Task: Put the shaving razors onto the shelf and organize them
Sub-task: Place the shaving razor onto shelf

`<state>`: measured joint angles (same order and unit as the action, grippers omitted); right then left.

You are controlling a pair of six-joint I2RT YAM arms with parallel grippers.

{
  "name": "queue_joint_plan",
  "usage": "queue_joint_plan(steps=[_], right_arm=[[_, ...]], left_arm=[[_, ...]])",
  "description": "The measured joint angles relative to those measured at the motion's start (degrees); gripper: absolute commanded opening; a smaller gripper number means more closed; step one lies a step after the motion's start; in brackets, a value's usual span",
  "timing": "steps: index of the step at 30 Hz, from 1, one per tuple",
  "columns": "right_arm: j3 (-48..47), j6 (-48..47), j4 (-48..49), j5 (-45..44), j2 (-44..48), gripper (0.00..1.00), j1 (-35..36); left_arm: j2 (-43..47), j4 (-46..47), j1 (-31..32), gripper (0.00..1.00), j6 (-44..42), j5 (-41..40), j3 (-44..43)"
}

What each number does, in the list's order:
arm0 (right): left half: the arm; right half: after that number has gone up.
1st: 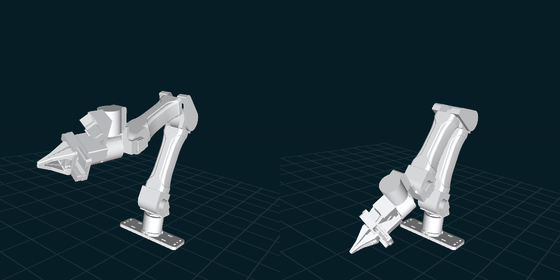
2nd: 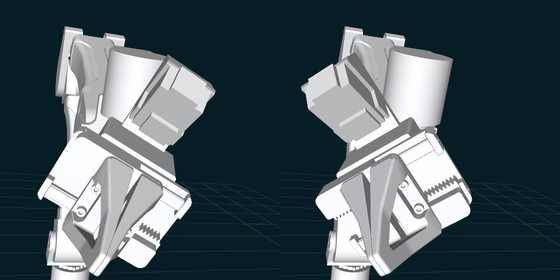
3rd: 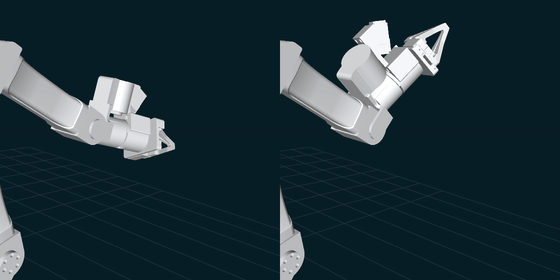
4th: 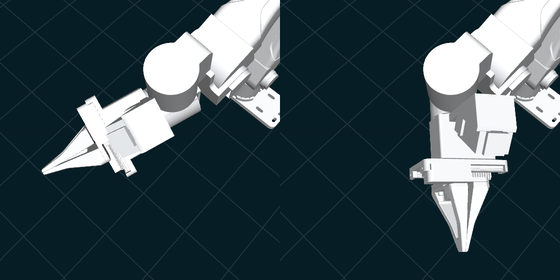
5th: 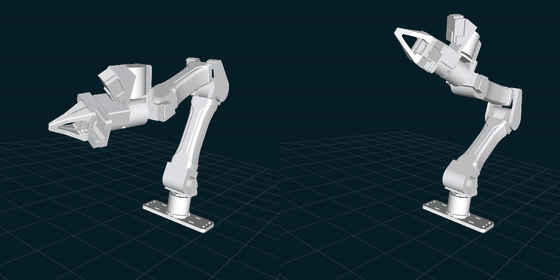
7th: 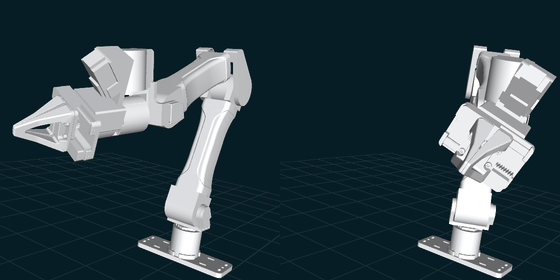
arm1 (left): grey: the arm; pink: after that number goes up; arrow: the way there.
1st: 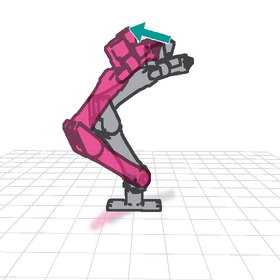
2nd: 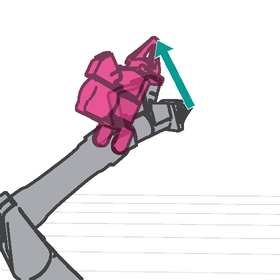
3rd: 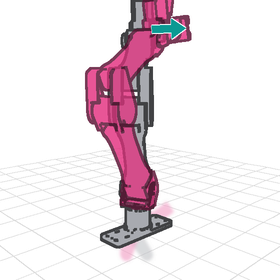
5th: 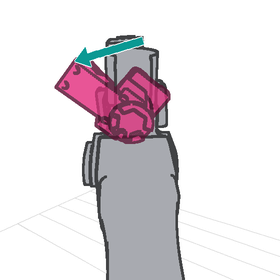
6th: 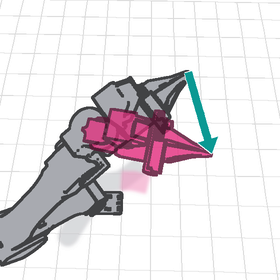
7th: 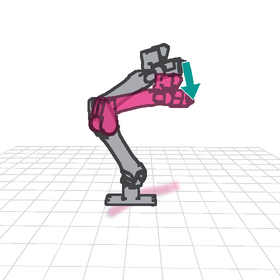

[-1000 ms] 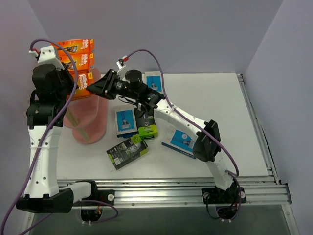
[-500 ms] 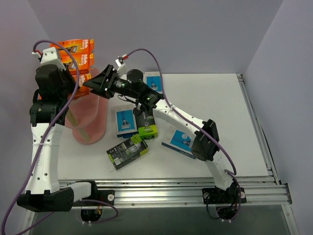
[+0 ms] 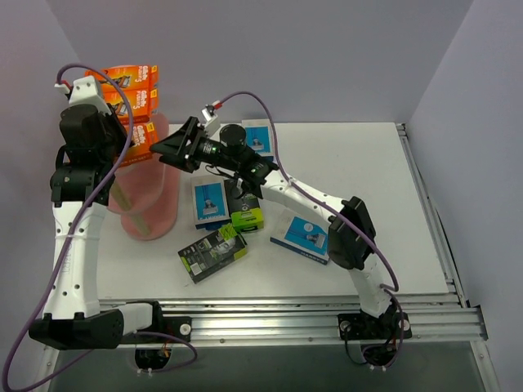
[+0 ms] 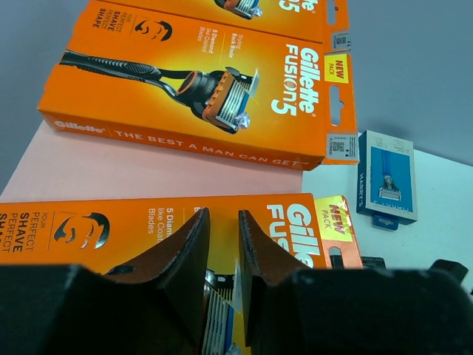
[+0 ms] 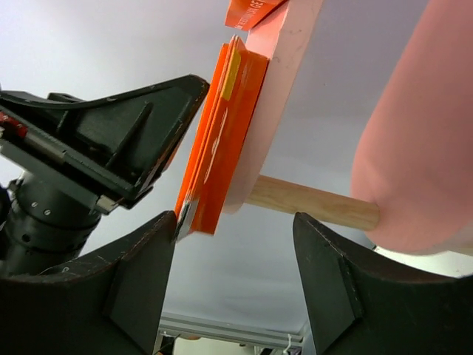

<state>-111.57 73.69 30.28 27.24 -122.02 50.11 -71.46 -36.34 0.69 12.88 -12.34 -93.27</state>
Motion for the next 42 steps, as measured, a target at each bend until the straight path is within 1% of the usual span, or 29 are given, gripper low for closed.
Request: queue_joint_plan(steps=[6, 13, 17, 19, 20, 24, 27, 31, 37, 39, 40, 42], right_arm=[[7.45, -0.02, 2.27, 0.24, 5.81, 0.61, -1.68], [10.67, 0.0, 6.12, 1.55, 9.03, 0.62, -3.65], [15.3, -0.02, 7.28, 2.16, 11.93, 0.62, -4.92], [18.71, -0.07, 8.04, 2.73, 13.94, 0.62, -5.64], [20.37, -0.15, 8.28, 3.04, 15.02, 0.62, -6.08], [27.69, -0.66, 9.11, 4.17, 19.93, 0.63, -8.55], [32.85, -1.62, 9.7, 5.05, 23.69, 0.63, -10.95], [38.69, -2.51, 10.43, 6.29, 27.39, 0.63, -13.62], [46.53, -3.32, 12.41, 8.83, 30.12, 0.63, -16.17], [49.09, -3.8, 12.37, 9.73, 31.28, 0.63, -16.92], [50.27, -4.11, 12.31, 10.16, 31.98, 0.63, -17.27], [52.5, -4.76, 12.33, 10.93, 33.57, 0.64, -18.21]], left_arm=[[-0.5, -0.94, -0.04, 0.31, -0.02, 0.22, -0.83], [-2.1, -2.71, -0.04, 0.31, -0.04, 0.39, -3.78], [-2.89, -4.26, -0.04, 0.31, -0.22, 0.37, -5.46], [-3.28, -5.2, -0.04, 0.34, -0.26, 0.37, -7.21], [-3.39, -5.62, -0.04, 0.37, -0.31, 0.37, -8.2], [-3.32, -7.63, -0.04, 0.45, -0.52, 0.55, -13.0], [-2.43, -9.35, -0.94, 0.48, -0.24, 0.94, -16.22], [0.13, -12.57, -1.92, 0.48, 0.72, 0.94, -17.7], [5.51, -18.18, -1.92, 0.47, 3.26, 2.16, -17.64], [7.39, -19.3, -1.9, 0.46, 3.69, 2.86, -17.14], [8.37, -19.76, -1.92, 0.41, 3.87, 3.04, -16.63], [10.32, -20.57, -1.92, 0.38, 4.26, 3.26, -15.17]])
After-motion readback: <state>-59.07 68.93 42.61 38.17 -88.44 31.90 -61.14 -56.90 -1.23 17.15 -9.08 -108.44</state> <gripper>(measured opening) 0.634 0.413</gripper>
